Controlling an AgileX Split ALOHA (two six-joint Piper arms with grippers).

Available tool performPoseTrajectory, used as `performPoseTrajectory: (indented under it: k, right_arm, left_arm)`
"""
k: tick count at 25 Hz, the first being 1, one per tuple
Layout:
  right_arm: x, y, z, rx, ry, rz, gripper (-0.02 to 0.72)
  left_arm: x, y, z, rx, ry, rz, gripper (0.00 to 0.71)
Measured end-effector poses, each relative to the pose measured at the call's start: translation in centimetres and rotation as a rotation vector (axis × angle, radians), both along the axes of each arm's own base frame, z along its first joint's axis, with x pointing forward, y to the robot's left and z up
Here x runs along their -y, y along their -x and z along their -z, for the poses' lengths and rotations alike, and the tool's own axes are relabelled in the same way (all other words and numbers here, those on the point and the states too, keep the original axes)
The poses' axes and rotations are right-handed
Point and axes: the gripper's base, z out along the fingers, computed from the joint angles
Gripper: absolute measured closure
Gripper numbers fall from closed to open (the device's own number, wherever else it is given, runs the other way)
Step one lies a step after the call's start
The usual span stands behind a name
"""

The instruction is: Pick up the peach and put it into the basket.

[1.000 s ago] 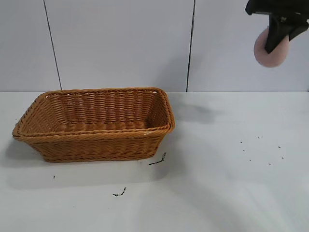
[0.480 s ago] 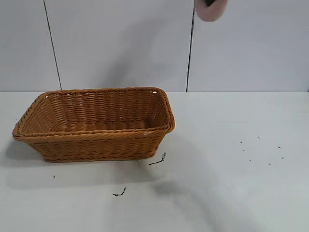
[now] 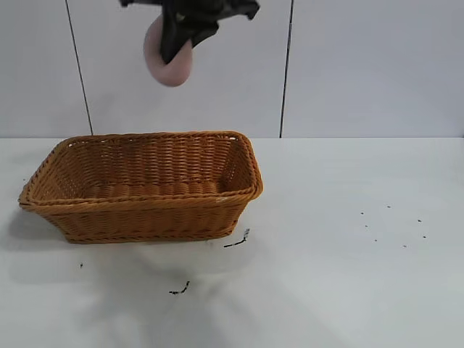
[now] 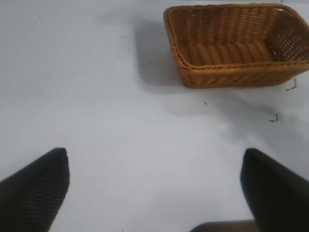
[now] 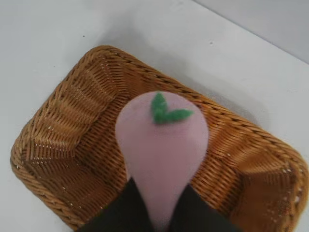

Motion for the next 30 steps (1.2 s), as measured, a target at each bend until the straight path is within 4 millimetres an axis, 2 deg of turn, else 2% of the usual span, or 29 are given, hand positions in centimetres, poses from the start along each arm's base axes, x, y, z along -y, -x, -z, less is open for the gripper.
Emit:
performPoseTrajectory:
  k: [6, 9, 11, 13, 17, 19, 22, 26, 30]
  right_arm:
    - [-1.4, -1.6, 7.7, -0.059, 0.069, -0.003, 0.712]
    - [-1.5, -1.9, 10.4, -0.094, 0.105, -0.004, 0.701]
    - [-1.5, -1.9, 11.4, -0.113, 0.120, -0.006, 0.647]
    - [-1.4, -1.8, 11.7, -0.129, 0.131, -0.007, 0.510]
    - [-1.3, -1.6, 11.6, -0.147, 0.143, -0.010, 0.127]
    - [-1.2, -1.5, 11.1, -0.148, 0.144, -0.011, 0.055]
    - [-1.1, -1.3, 9.4, -0.135, 0.133, -0.012, 0.020]
    - [-0.5, -0.5, 5.1, -0.102, 0.112, -0.015, 0.016]
    - [0.9, -0.1, 1.0, -0.034, 0.111, -0.002, 0.015]
  left_arm:
    - [0.0, 0.0, 0.0, 0.000, 0.000, 0.000, 0.017]
    - [0.0, 0.0, 0.0, 0.000, 0.000, 0.000, 0.017]
    - [0.0, 0.0, 0.0, 0.000, 0.000, 0.000, 0.017]
    - [0.0, 0.0, 0.0, 0.000, 0.000, 0.000, 0.017]
    - [0.0, 0.0, 0.0, 0.000, 0.000, 0.000, 0.017]
    - [0.0, 0.0, 0.0, 0.000, 0.000, 0.000, 0.017]
    - [0.0, 0.0, 0.0, 0.000, 0.000, 0.000, 0.017]
    - [0.0, 0.0, 0.0, 0.000, 0.000, 0.000, 0.017]
    - [0.0, 0.0, 0.0, 0.000, 0.000, 0.000, 0.017]
